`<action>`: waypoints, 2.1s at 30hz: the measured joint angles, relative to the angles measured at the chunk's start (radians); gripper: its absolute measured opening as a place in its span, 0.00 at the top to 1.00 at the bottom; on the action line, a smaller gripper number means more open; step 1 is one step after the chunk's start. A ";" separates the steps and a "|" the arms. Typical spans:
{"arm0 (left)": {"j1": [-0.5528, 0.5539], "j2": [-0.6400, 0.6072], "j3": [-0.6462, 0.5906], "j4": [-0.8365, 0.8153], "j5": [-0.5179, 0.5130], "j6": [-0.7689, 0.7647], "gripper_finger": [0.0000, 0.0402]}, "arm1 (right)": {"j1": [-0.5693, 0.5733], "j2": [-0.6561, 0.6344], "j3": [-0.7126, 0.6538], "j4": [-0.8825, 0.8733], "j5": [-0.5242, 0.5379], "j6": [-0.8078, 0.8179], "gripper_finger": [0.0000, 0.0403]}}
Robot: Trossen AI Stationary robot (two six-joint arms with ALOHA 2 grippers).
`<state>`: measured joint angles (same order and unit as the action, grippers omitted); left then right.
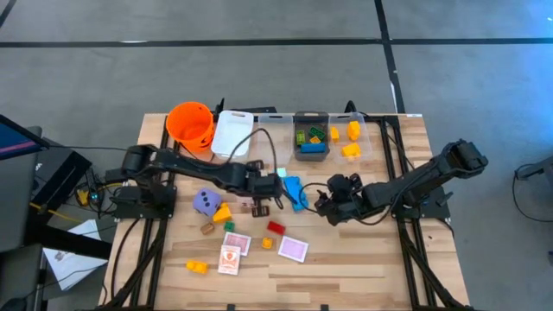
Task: Pick & Place Toys
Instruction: Put the big blue game piece into the right transparent bin
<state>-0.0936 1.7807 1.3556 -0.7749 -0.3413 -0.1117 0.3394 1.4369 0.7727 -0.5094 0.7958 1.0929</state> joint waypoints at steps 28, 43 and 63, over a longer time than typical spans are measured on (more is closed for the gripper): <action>-0.036 -0.852 -0.875 1.115 0.063 0.007 1.00 | 0.421 0.357 0.213 0.403 0.518 0.048 0.36; -0.207 -1.007 -1.112 1.179 0.080 -0.088 1.00 | 0.317 0.611 0.558 -0.527 0.169 0.931 0.65; -0.231 -1.028 -1.112 1.298 0.075 -0.114 1.00 | 0.209 0.596 0.559 -0.267 0.122 0.437 0.28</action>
<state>-0.3244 0.7525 0.2440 0.5234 -0.2661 -0.2258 0.5483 2.0331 1.3319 -0.7764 0.9176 1.5296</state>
